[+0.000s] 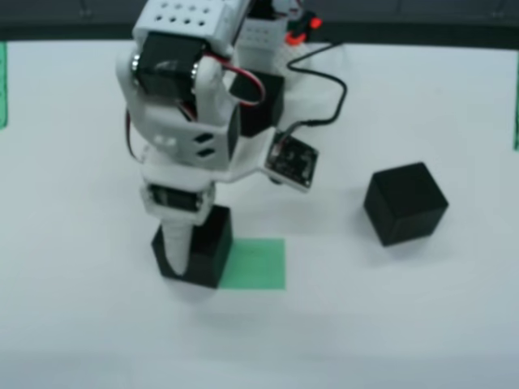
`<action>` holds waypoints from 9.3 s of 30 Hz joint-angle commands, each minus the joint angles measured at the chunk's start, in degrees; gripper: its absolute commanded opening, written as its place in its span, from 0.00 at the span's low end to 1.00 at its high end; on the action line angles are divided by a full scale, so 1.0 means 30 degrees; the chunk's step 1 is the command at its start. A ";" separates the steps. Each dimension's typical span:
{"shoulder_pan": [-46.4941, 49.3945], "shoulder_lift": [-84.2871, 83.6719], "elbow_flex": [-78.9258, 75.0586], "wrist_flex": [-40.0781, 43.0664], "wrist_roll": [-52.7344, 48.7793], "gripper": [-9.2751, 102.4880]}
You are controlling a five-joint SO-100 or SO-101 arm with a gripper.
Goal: Stack 3 Blocks on the chosen place.
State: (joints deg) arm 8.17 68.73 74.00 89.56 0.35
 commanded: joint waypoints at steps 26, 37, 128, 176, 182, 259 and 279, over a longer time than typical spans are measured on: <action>-0.2549 0.2256 0.1025 0.0176 -0.2109 0.33; -0.2871 0.1553 0.0381 0.0176 -0.1465 0.33; -0.9053 1.7842 1.3096 -0.0645 -0.8936 0.45; -1.4912 0.6416 0.3955 0.0176 0.4277 0.47; -1.5410 0.4570 0.3047 0.0176 0.4277 0.47; -0.4307 1.2510 0.5859 0.0205 0.2080 0.28; -0.3047 0.9229 0.3457 0.0205 -0.1846 0.28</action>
State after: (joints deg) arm -1.58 96.06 86.75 90.26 -4.13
